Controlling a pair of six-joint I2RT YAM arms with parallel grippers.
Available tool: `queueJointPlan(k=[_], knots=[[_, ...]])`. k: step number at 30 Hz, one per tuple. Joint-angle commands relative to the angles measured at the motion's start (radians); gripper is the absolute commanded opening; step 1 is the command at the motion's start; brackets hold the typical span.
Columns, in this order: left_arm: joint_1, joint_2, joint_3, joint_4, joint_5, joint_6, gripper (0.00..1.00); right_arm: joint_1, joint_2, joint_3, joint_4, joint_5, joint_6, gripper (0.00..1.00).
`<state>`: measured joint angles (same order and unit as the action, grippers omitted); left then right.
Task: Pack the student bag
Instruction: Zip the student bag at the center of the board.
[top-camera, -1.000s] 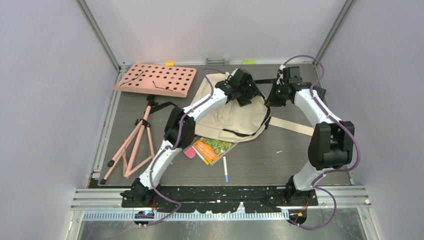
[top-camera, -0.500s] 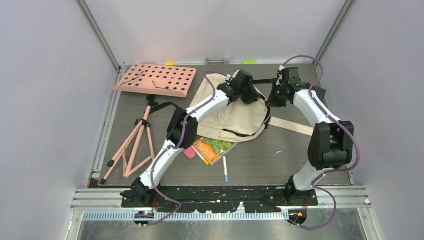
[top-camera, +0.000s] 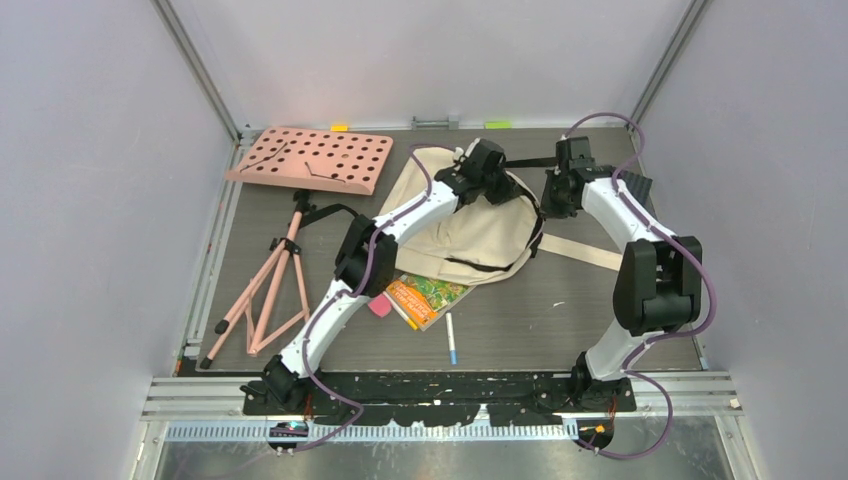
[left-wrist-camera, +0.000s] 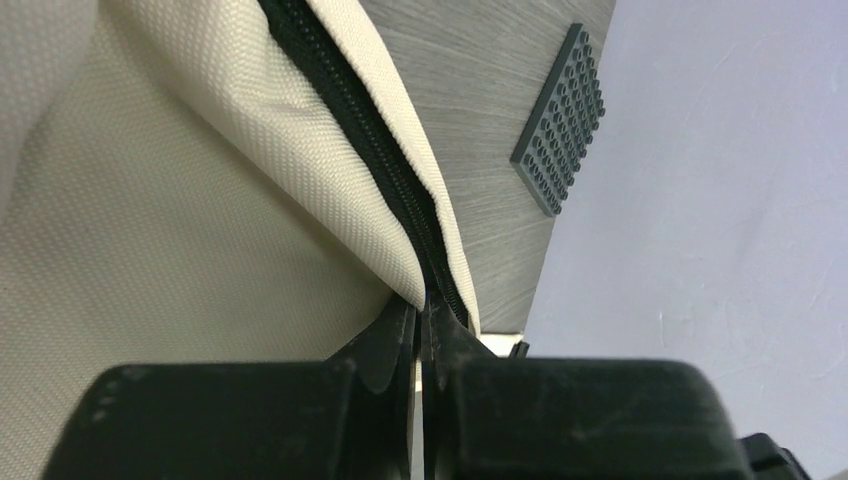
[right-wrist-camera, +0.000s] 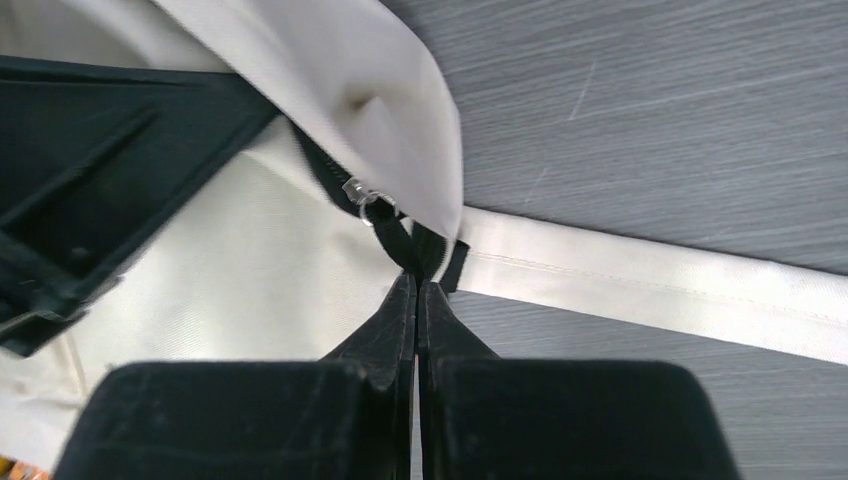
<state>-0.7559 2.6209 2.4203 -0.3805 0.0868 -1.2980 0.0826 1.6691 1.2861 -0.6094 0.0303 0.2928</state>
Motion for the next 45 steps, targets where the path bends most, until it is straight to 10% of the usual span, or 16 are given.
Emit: queueJointPlan(k=[1, 28, 35, 45], knots=[[0.055, -0.035, 0.033, 0.132, -0.079, 0.018, 0.0, 0.0, 0.029, 0.023, -0.14, 0.111, 0.008, 0.01], [0.149, -0.061, -0.024, 0.293, -0.119, 0.068, 0.0, 0.0, -0.041, -0.027, -0.186, -0.029, 0.055, 0.01], [0.115, -0.152, -0.161, 0.275, -0.053, 0.103, 0.39, 0.0, -0.053, -0.001, -0.017, -0.199, 0.101, 0.01], [0.044, -0.199, -0.204, 0.219, -0.034, 0.1, 0.53, 0.0, -0.05, 0.009, -0.003, -0.224, 0.095, 0.01]])
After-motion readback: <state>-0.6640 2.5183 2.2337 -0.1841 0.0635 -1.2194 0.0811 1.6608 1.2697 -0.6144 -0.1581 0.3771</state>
